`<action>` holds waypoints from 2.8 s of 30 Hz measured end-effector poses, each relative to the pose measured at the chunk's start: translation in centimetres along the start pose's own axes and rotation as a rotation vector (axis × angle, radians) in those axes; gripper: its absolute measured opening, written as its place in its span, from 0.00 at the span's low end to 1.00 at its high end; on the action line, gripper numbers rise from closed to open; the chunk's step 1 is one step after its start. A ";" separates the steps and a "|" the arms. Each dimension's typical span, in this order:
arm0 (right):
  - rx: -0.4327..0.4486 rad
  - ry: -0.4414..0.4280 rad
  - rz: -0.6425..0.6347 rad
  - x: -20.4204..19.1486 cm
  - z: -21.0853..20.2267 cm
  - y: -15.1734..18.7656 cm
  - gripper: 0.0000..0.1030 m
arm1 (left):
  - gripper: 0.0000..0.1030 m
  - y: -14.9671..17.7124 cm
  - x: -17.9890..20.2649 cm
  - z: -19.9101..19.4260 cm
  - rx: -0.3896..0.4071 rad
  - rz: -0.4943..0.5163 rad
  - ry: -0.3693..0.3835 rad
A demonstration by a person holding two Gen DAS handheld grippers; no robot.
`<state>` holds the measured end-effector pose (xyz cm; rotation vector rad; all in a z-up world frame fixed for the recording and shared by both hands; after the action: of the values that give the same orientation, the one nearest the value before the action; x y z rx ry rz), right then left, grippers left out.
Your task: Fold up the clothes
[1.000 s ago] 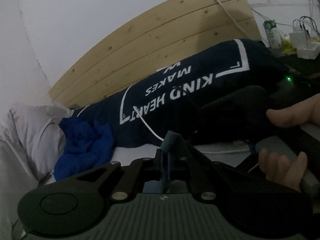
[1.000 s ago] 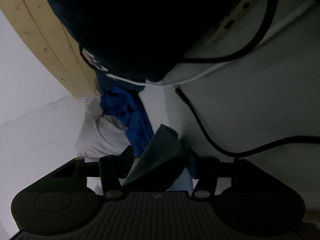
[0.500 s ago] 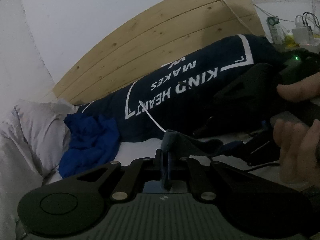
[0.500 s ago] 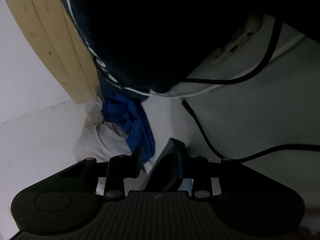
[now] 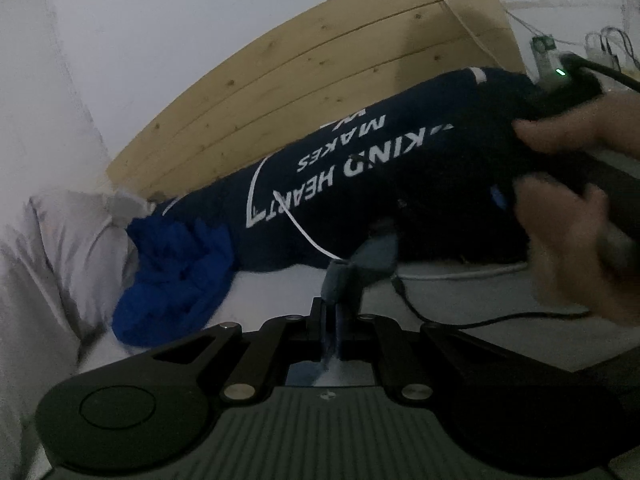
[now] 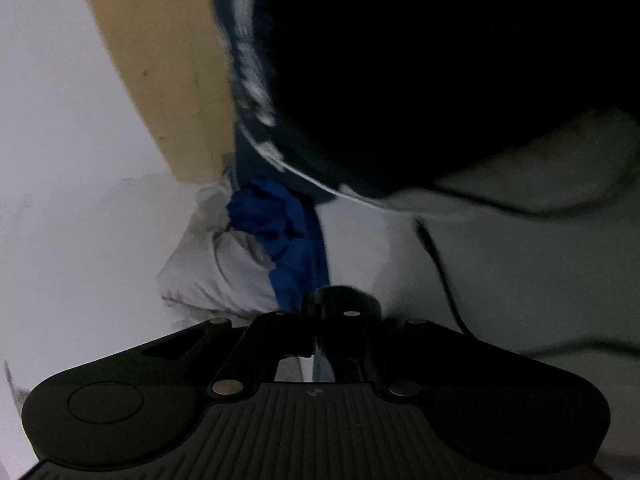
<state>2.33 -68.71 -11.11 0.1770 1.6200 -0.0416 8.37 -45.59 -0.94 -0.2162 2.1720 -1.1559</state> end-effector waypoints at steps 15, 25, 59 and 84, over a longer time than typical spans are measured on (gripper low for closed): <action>-0.529 -0.061 -0.679 -24.9 16.4 13.9 0.03 | 0.04 -3.8 -16.9 -8.9 0.127 -0.619 -0.208; -0.885 -0.065 -0.880 -27.5 20.2 35.4 0.03 | 0.04 7.2 -28.3 -20.4 0.049 -0.928 -0.400; -1.466 0.125 -1.381 -12.3 19.9 79.4 0.03 | 0.05 36.2 -35.5 -35.0 -0.201 -1.429 -0.738; -1.387 -0.183 -1.137 -30.7 -0.1 64.7 0.94 | 0.57 30.1 -29.9 -55.5 -0.186 -1.345 -0.883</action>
<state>12.68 -7.62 24.73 -1.7338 1.0655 0.1901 1.59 22.81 11.30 -2.0306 1.1504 -1.0746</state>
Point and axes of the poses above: each gripper's, at about its wrist camera, not at the fingertips, and z roughly the way its jaws point, x to its right, y to its underside, the point moved 4 cm from there along z, roughly the way its jaws point, and after that the axes turned 9 degrees about -y, right-handed, at the moved point
